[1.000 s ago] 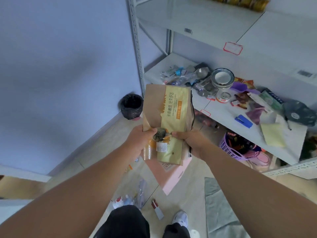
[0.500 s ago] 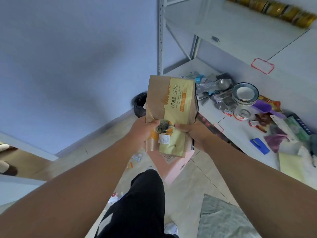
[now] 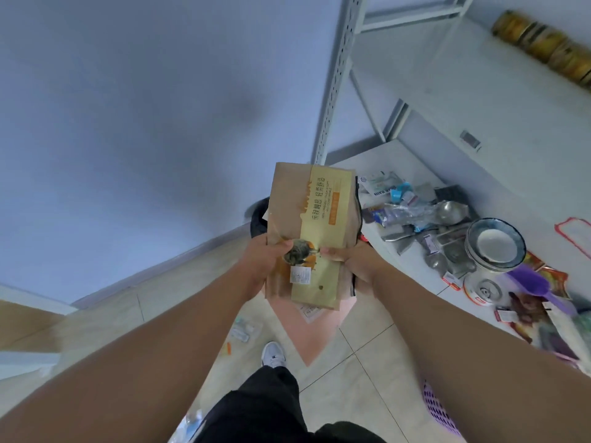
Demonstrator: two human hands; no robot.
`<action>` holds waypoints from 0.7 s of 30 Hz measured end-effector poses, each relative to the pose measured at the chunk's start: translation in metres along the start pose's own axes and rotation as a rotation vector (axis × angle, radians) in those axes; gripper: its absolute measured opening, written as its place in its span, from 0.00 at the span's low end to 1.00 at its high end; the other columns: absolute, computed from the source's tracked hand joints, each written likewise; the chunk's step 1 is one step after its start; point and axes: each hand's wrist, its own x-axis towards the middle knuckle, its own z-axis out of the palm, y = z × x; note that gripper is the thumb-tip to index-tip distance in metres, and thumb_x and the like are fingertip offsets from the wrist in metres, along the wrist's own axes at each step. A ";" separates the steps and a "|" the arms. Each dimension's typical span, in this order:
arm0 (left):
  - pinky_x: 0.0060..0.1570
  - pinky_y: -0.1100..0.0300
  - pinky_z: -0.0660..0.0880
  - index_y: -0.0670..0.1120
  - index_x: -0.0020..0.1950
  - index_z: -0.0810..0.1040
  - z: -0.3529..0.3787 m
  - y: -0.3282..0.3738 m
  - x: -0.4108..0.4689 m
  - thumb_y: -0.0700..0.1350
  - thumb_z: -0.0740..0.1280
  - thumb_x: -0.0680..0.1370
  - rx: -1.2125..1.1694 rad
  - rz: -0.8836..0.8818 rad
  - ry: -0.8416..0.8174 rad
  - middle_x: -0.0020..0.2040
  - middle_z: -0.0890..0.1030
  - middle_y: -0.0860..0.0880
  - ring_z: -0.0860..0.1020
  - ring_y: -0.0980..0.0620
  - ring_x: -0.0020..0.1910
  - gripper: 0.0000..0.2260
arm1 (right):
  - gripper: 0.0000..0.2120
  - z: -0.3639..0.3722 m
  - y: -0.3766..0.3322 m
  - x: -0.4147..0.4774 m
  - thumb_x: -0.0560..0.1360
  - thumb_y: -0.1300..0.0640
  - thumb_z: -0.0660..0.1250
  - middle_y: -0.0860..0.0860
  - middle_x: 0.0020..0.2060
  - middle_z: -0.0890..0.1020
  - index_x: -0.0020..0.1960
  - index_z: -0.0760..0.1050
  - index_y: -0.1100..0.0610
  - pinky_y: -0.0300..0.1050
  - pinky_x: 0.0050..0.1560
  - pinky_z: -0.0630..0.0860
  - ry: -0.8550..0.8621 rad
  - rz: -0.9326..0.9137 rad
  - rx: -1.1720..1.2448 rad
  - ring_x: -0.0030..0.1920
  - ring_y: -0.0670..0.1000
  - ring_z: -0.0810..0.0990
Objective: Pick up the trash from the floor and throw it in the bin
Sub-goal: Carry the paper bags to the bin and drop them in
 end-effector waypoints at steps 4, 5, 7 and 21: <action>0.60 0.41 0.77 0.41 0.61 0.79 -0.005 0.026 0.038 0.40 0.66 0.80 -0.047 -0.057 0.061 0.56 0.85 0.41 0.82 0.40 0.56 0.10 | 0.10 0.012 -0.033 0.043 0.72 0.66 0.75 0.58 0.49 0.88 0.51 0.84 0.57 0.60 0.51 0.83 -0.012 0.016 -0.018 0.49 0.60 0.87; 0.60 0.41 0.77 0.41 0.61 0.79 -0.005 0.033 0.048 0.40 0.66 0.80 -0.051 -0.067 0.073 0.56 0.85 0.41 0.82 0.39 0.56 0.10 | 0.10 0.012 -0.040 0.052 0.72 0.66 0.75 0.58 0.48 0.88 0.51 0.84 0.57 0.61 0.52 0.82 -0.005 0.021 -0.017 0.49 0.60 0.87; 0.61 0.40 0.76 0.39 0.61 0.79 -0.003 0.043 0.067 0.39 0.66 0.80 -0.055 -0.077 0.098 0.57 0.84 0.39 0.82 0.38 0.57 0.11 | 0.10 0.011 -0.054 0.071 0.71 0.66 0.75 0.59 0.48 0.88 0.52 0.83 0.59 0.62 0.53 0.82 0.006 0.050 -0.011 0.48 0.61 0.87; 0.55 0.42 0.80 0.41 0.57 0.82 -0.003 0.048 0.234 0.38 0.68 0.78 -0.118 -0.263 0.316 0.50 0.87 0.41 0.84 0.39 0.51 0.08 | 0.15 -0.019 -0.090 0.269 0.74 0.62 0.67 0.60 0.53 0.86 0.60 0.79 0.60 0.61 0.59 0.80 -0.060 0.316 -0.098 0.54 0.62 0.84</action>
